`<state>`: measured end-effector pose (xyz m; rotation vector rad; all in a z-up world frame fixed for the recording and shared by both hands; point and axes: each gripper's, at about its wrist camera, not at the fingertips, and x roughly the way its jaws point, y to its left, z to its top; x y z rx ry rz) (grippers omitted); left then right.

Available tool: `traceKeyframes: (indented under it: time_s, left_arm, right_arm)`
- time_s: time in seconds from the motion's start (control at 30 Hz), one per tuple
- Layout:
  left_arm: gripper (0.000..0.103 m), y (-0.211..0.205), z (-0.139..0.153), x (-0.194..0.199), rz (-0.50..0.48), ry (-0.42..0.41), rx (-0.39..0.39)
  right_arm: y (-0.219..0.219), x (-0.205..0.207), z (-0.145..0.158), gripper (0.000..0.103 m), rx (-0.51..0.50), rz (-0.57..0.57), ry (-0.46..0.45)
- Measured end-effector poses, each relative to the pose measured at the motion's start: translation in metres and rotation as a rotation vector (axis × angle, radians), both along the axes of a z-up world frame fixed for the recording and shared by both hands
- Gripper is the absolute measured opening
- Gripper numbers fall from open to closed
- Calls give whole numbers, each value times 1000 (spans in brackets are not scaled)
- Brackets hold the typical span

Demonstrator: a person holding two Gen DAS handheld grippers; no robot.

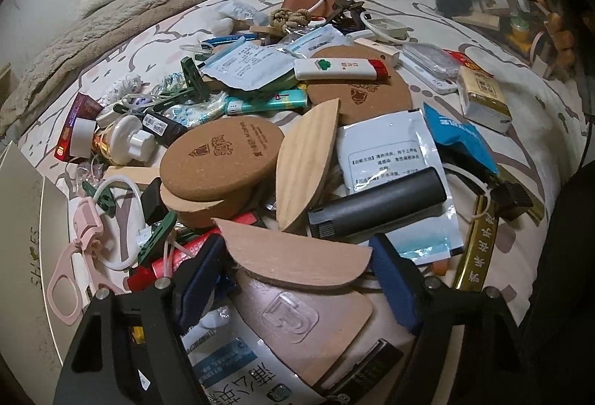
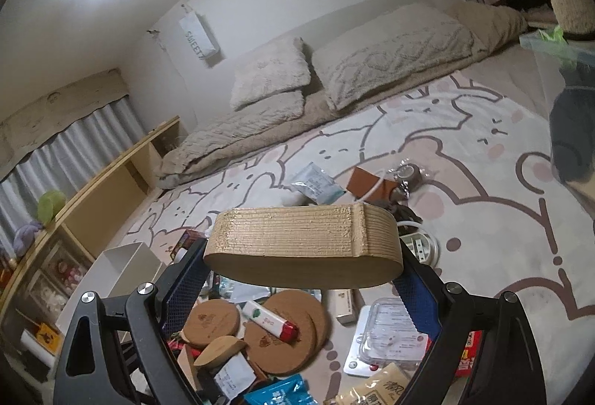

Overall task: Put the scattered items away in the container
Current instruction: 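Grasp the tan curved wooden piece with the left tool while the right tool holds the oval block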

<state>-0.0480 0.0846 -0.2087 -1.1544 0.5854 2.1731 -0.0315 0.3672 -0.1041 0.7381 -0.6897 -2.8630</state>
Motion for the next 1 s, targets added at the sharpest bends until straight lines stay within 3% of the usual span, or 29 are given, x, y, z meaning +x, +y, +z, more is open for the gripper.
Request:
traceKeyframes:
  time_s: [0.47,1.0]
  left_arm:
    - [78,-16,21,-7,120,72,66]
    - [78,-45,52,-8,242,156,202]
  right_arm:
    - [-17,8,13,93,29,43,30]
    - [-39,10,15,93,56,93,34]
